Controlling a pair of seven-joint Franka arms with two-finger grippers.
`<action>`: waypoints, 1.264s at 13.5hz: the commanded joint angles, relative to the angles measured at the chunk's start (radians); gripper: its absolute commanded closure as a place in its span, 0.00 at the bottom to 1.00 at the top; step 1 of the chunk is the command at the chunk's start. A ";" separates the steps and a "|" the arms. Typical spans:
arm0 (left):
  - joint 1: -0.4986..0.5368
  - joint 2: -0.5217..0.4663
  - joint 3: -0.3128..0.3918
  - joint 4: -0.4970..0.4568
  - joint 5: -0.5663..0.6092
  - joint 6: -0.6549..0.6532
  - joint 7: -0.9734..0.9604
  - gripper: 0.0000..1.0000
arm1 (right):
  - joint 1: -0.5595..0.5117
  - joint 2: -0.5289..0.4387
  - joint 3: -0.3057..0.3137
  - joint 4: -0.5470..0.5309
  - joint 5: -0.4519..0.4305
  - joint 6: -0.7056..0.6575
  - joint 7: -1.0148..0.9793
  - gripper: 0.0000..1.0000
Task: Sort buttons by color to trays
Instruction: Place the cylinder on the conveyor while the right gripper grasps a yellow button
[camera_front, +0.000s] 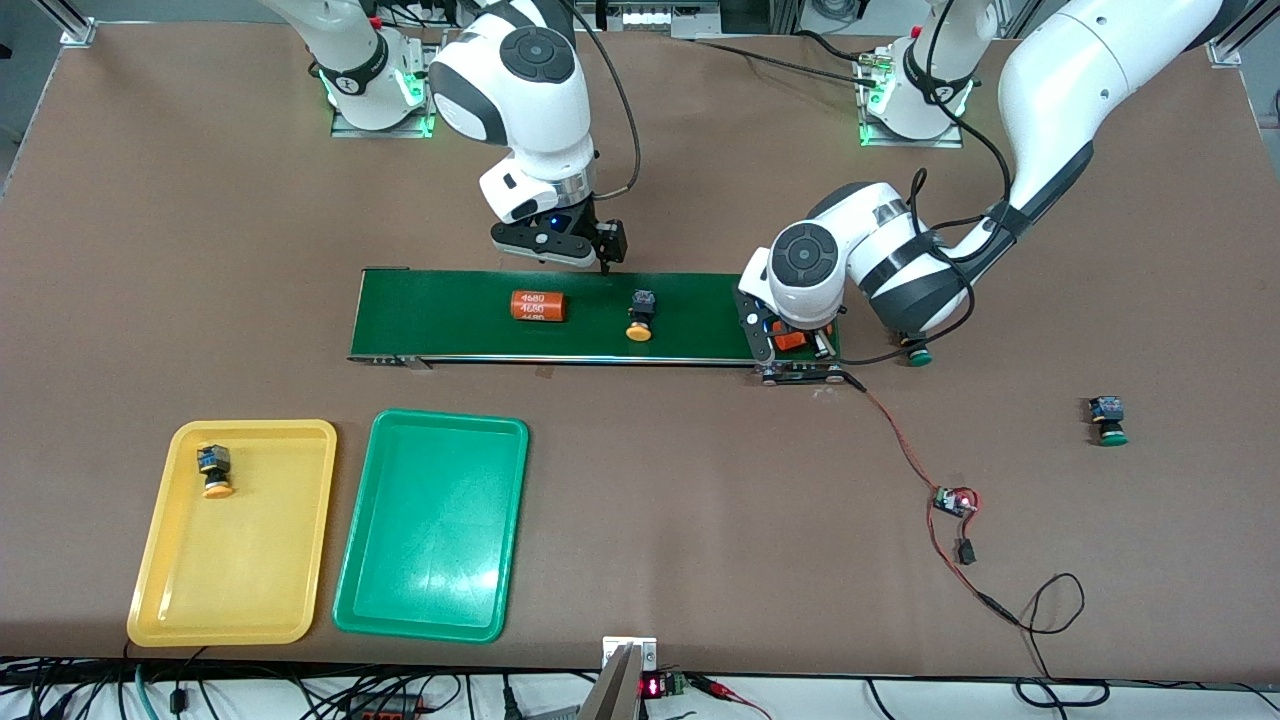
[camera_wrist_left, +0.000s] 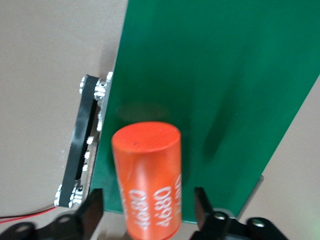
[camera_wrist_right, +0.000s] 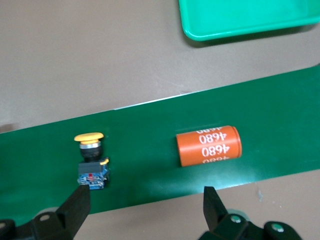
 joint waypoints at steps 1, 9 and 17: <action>0.041 -0.037 -0.026 0.029 -0.029 -0.050 0.016 0.00 | 0.010 0.014 -0.006 0.012 -0.036 0.035 0.023 0.00; 0.153 -0.028 -0.014 0.181 -0.112 -0.249 -0.773 0.00 | 0.031 0.113 -0.021 0.012 -0.114 0.110 0.063 0.00; 0.386 0.025 0.043 -0.023 -0.119 -0.050 -0.846 0.00 | 0.065 0.228 -0.084 0.033 -0.183 0.203 0.063 0.00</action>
